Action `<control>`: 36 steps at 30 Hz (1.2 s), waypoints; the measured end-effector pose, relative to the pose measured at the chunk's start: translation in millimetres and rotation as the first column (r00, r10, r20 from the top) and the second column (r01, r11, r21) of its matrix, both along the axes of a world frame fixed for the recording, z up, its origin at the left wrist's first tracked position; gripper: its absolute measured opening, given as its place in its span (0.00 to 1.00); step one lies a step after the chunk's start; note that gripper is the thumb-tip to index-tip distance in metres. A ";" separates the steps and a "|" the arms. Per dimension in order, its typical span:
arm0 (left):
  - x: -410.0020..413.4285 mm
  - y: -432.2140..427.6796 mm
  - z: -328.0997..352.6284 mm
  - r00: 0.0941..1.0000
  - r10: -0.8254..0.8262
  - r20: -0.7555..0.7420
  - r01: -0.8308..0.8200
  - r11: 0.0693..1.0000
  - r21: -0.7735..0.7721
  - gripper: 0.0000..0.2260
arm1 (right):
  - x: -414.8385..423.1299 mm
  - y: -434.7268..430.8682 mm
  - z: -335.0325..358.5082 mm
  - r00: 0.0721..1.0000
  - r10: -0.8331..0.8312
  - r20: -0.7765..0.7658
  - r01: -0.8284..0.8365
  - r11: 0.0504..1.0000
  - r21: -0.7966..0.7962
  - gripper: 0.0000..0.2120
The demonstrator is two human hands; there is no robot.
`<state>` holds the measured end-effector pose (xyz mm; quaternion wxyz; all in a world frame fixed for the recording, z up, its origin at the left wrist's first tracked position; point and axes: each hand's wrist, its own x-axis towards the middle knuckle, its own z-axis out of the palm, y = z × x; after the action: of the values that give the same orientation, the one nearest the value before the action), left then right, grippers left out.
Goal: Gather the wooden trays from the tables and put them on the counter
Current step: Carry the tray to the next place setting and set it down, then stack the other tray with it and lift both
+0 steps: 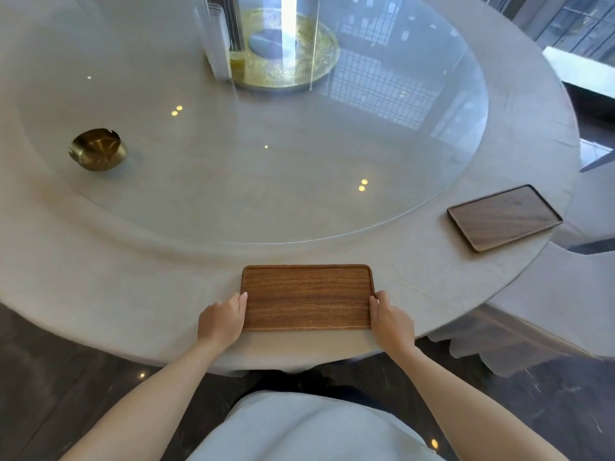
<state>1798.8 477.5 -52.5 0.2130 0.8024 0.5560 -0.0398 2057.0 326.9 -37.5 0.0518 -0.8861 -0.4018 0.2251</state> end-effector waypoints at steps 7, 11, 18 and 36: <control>37.6 31.8 29.1 0.983 0.099 0.154 -0.118 0.986 0.119 0.16 | 31.4 4.4 14.2 0.998 -0.064 0.021 0.060 0.987 0.146 0.17; 108.2 34.4 49.0 0.973 -0.021 0.231 -0.011 0.990 0.138 0.14 | 73.4 8.6 28.1 0.995 -0.071 0.070 0.054 0.973 0.226 0.17; 259.0 -12.2 58.7 0.950 -0.066 0.306 0.044 0.996 0.078 0.14 | 189.8 -5.6 47.7 0.992 -0.109 0.068 0.082 0.944 0.321 0.14; 474.7 -83.1 40.1 0.932 0.346 0.112 -0.316 0.923 -0.221 0.21 | 447.1 -46.0 62.7 0.999 -0.047 -0.019 0.049 0.985 0.166 0.23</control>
<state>2273.5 394.4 -12.4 0.3366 0.6720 0.6596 0.0014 2504.1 280.9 25.1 0.1341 -0.8864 -0.3975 0.1959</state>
